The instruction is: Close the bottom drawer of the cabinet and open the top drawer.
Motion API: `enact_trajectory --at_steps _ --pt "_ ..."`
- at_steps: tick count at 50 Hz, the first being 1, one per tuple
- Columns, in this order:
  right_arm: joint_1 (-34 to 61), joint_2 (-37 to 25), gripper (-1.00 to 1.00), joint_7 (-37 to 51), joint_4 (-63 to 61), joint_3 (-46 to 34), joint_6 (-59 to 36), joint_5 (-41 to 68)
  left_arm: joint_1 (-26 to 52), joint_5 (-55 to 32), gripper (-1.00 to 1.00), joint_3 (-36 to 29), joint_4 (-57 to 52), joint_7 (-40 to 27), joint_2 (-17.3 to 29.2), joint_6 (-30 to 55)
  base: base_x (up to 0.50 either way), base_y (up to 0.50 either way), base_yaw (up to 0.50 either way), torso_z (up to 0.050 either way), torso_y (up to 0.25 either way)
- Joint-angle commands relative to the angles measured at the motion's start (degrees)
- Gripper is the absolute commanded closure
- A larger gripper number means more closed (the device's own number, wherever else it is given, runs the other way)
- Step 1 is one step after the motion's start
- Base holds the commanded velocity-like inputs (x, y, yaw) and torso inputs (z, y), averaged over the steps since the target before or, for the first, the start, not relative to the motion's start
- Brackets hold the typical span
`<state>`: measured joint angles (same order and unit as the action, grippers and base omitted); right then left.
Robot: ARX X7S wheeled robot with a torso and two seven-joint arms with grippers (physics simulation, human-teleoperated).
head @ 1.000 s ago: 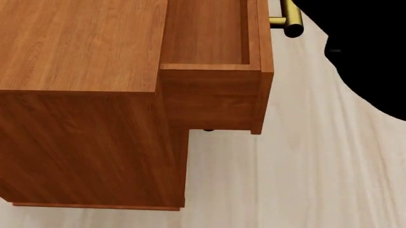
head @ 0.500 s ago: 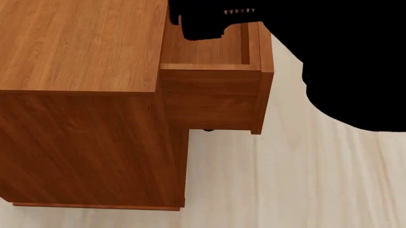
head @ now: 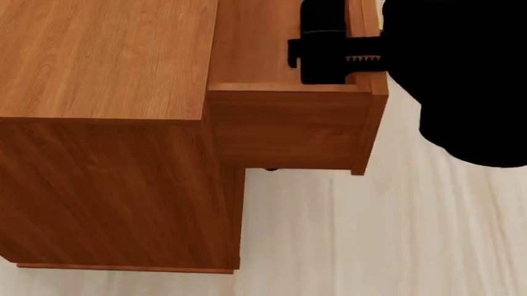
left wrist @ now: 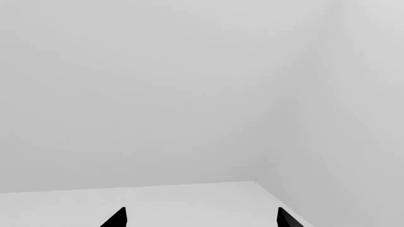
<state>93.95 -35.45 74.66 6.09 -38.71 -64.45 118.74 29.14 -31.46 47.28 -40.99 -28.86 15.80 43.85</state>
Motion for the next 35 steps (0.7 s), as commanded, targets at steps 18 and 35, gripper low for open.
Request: enact_trajectory --at_steps 18,35 --pt "1.66 -7.39 -1.00 1.59 8.99 -4.41 -4.38 -4.82 -0.41 -0.45 -1.00 -0.12 0.18 -0.40 0.22 -0.47 0.00 0.00 0.00 0.000 -0.004" --pt "5.73 -8.76 -1.00 -0.29 16.46 -6.83 -7.35 -7.94 -0.54 -0.64 -1.00 -0.44 0.17 -0.80 0.50 -0.50 0.00 0.00 0.00 0.000 -0.003"
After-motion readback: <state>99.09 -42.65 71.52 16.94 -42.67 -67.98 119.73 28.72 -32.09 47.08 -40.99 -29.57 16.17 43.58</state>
